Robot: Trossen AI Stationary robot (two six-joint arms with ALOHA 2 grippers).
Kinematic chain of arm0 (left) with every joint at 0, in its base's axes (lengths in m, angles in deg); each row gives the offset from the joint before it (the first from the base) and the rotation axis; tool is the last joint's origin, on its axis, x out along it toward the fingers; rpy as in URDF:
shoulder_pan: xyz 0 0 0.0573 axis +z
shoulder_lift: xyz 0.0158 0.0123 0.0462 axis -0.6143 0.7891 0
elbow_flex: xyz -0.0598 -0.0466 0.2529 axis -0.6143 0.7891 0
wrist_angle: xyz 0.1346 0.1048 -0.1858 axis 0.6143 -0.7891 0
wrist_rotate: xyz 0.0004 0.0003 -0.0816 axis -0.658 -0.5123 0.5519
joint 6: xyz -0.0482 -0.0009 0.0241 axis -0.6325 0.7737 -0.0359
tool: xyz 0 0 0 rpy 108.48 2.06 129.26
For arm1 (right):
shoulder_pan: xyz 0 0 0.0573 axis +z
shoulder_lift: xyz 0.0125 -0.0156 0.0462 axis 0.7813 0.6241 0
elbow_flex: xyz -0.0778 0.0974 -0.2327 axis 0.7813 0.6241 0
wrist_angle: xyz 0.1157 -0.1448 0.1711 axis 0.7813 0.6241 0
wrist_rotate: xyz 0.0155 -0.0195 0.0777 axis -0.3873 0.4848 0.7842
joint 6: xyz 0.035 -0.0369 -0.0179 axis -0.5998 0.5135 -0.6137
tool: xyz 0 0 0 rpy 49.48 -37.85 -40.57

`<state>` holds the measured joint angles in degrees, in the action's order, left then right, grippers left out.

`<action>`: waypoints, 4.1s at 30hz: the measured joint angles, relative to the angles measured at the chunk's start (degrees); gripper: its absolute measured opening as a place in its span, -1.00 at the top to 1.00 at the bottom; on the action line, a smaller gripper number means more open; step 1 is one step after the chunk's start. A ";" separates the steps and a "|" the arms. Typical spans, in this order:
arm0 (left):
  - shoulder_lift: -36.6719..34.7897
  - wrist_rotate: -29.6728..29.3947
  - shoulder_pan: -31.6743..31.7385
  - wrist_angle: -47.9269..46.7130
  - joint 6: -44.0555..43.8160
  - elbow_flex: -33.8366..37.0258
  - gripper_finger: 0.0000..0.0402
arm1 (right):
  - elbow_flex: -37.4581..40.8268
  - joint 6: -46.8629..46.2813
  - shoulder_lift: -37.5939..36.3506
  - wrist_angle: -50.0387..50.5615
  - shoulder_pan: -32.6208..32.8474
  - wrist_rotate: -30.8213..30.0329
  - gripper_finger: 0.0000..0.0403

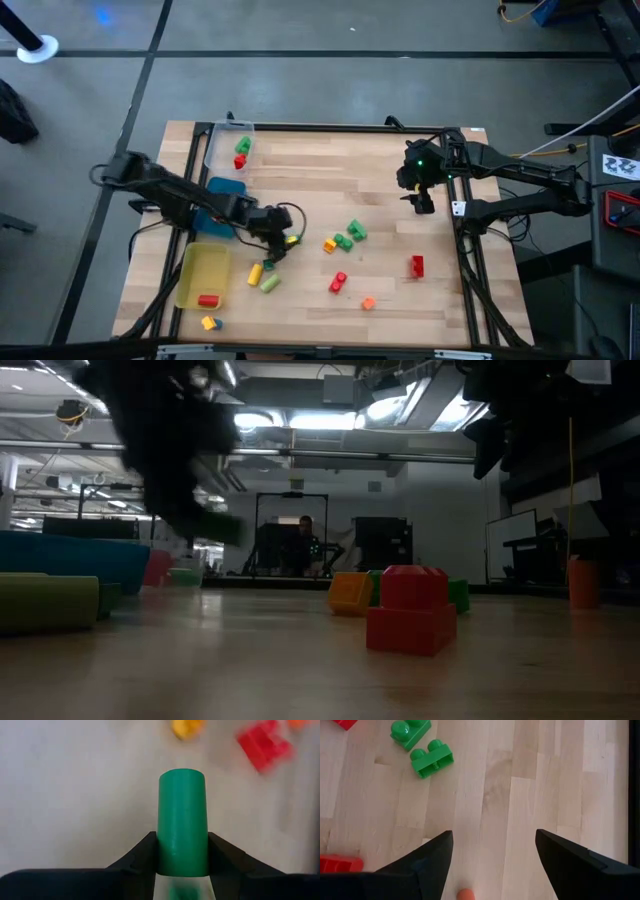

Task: Sort blocks by size
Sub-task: Put the green cylindrical block into the yellow bin, then put the green 4 stud game piece into the blue bin

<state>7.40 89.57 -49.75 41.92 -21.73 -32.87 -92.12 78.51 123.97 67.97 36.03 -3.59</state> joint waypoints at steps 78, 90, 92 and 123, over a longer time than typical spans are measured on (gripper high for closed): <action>3.25 -12.06 -14.07 -7.90 -8.79 0.03 0.09 | 0.00 0.44 0.00 -0.16 -0.02 -1.79 -0.41; 6.68 -10.78 -14.93 -5.11 -3.58 0.03 0.09 | 0.00 0.44 0.00 -0.15 0.00 -1.82 -0.41; 7.12 -10.36 -15.22 -4.53 -3.58 0.03 0.09 | 0.00 0.44 0.00 -0.14 0.00 -1.86 -0.41; -2.92 -10.62 -8.18 -14.88 -1.54 0.01 0.39 | 0.00 0.46 0.00 -0.16 0.00 -1.95 -0.41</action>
<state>4.48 78.96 -57.93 27.04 -23.28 -32.86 -92.12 78.97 123.97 67.81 36.03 -5.54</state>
